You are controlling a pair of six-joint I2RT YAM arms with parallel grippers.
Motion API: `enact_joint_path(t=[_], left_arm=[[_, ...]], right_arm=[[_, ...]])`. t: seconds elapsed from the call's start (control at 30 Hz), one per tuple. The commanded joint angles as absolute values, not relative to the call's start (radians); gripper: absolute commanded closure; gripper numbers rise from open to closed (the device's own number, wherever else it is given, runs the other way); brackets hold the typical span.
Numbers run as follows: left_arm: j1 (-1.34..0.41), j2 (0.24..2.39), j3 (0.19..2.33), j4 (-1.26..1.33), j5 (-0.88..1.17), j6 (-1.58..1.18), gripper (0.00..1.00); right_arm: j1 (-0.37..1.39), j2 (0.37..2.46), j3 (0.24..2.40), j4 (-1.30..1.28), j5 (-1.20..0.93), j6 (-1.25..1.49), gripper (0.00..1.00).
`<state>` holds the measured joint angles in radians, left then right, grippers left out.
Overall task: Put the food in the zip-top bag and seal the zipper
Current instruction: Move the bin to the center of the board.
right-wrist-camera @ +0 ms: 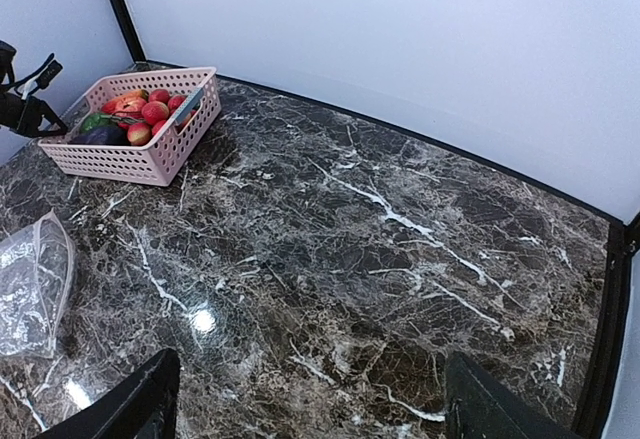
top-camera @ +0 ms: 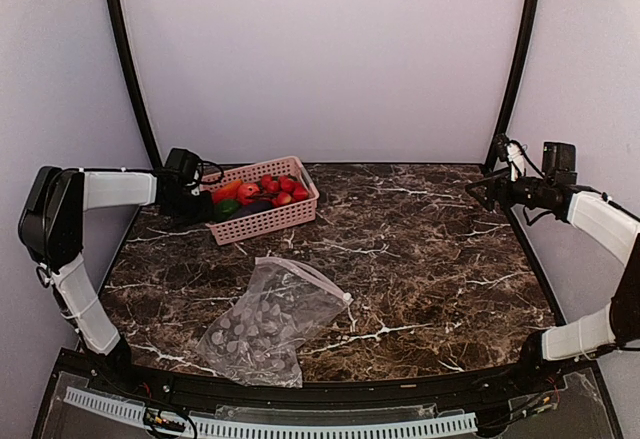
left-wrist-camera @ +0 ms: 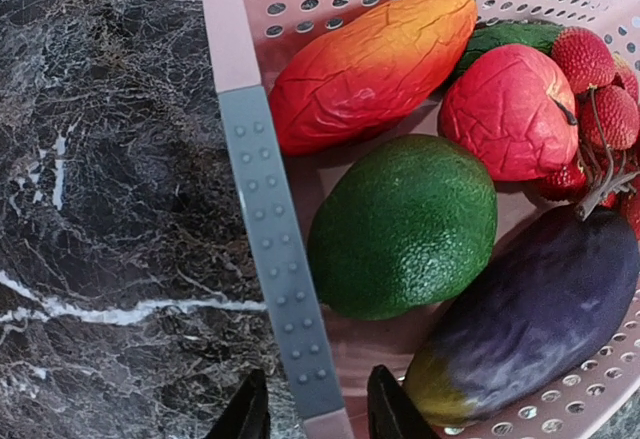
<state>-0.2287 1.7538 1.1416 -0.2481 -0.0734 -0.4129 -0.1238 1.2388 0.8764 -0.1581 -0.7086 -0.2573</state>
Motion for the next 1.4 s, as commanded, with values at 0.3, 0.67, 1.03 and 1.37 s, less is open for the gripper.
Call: enact_joint_path(t=[0.3, 0.67, 1.03, 1.37], left_arm=[[-0.31, 1.828, 1.284, -0.246, 0.026, -0.398, 0.92], [-0.494, 2.053, 1.536, -0.187, 0.08, -0.477, 0.94], [-0.706, 2.143, 1.682, -0.188, 0.08, -0.624, 0.94], [-0.956, 2.081, 1.57, -0.157, -0.149, -0.939, 0.95]], right_arm=[[-0.13, 1.229, 0.87, -0.165, -0.755, -0.274, 0.13], [-0.13, 1.251, 0.877, -0.182, -0.763, -0.289, 0.14], [-0.13, 1.254, 0.88, -0.191, -0.764, -0.3, 0.14], [-0.13, 1.266, 0.887, -0.201, -0.773, -0.305, 0.14]])
